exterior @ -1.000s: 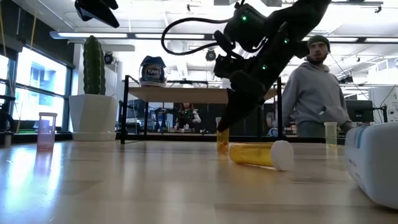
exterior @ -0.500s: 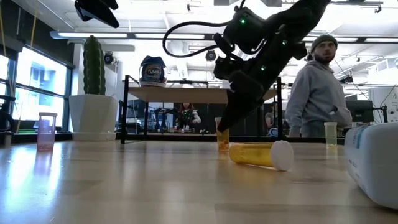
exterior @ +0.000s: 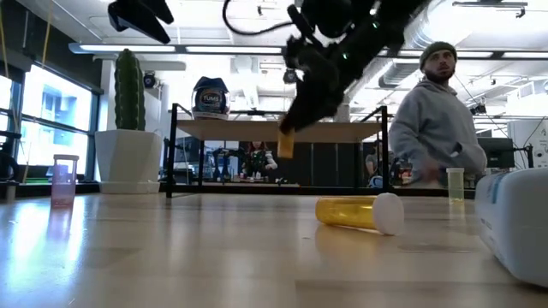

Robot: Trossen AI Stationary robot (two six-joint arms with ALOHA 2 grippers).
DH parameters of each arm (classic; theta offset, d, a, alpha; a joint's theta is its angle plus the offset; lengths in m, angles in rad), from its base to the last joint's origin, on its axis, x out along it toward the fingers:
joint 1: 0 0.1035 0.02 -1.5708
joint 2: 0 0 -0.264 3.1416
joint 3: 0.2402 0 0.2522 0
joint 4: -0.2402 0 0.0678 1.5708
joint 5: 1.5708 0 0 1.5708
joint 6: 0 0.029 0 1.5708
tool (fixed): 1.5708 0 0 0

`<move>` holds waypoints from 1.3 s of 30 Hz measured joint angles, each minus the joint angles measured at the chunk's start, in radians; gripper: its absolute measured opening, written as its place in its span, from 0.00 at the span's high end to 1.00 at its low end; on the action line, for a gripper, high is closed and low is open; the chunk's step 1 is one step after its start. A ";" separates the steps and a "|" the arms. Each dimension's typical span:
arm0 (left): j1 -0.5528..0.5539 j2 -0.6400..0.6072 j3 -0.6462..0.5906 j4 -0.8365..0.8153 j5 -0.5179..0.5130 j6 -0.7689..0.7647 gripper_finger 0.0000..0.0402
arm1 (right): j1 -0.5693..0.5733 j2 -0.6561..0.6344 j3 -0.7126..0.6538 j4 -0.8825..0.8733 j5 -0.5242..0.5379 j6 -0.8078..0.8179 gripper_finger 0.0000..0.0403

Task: Pick and place medicine bottles onto shelf by color
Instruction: Put the orange small pill bottle on the shelf

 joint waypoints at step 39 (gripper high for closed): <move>0.604 0.000 0.000 0.723 -0.004 0.640 0.37 | -0.394 -0.005 0.533 -0.439 0.028 0.052 0.78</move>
